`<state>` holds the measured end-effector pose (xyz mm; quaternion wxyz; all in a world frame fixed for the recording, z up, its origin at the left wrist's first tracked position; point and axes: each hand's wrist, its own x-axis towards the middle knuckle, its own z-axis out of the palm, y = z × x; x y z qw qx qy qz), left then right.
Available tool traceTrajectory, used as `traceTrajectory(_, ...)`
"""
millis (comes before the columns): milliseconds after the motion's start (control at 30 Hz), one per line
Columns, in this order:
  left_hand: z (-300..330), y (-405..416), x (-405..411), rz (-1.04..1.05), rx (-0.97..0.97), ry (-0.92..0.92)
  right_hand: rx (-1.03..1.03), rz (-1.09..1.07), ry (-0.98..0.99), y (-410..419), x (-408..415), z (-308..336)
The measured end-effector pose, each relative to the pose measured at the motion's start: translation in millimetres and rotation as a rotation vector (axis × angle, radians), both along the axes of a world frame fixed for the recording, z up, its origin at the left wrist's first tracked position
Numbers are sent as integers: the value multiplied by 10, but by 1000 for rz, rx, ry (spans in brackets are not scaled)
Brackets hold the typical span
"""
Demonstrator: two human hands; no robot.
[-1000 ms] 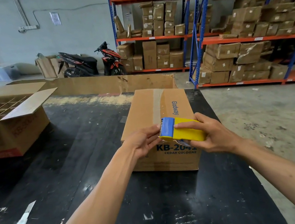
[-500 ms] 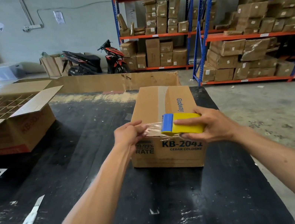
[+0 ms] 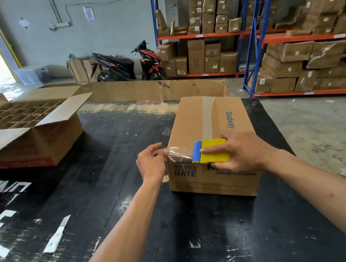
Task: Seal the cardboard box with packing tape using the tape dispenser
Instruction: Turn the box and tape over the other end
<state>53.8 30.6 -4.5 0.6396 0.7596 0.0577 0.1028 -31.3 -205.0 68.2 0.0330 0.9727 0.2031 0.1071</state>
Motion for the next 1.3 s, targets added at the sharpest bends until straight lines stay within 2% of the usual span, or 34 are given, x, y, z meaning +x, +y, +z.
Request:
traceTrajectory(300,-154,44,72,-33,-73,25,-56,-7,21,71,104,24)
traceTrajectory(367,-187,92,77,-51,-40,22,-52,-16,29,78,106,39)
traceTrajectory(433,-181,157,98,21,14,22,-38,-29,41,77,105,56)
traceTrajectory(500,-168,206,93,134,118,-78,-17,-34,52,75,106,70)
traceTrajectory(533,-171,211,90,146,216,-225,-10,-34,58,76,109,76)
traceTrajectory(600,-198,154,111,4,447,-560,-11,-33,69,81,121,80)
traceTrajectory(667,-280,42,168,-202,623,-739,-13,-32,70,91,134,85)
traceTrajectory(733,-394,-67,233,-296,696,-712,-11,-32,71,101,140,94)
traceTrajectory(800,-522,-119,283,-320,649,-568,-14,-36,65,108,139,93)
traceTrajectory(867,-643,-118,330,-309,607,-524,-20,-39,66,111,139,88)
traceTrajectory(1067,-737,-84,462,-274,709,-639,-29,-62,100,115,194,87)
traceTrajectory(1167,-687,14,562,-306,954,-858,-16,-62,96,110,183,73)
traceTrajectory(1233,-551,106,663,-399,1139,-975,-17,-61,98,99,187,73)
traceTrajectory(1300,-473,122,743,-572,1196,-987,-14,-61,101,93,204,80)
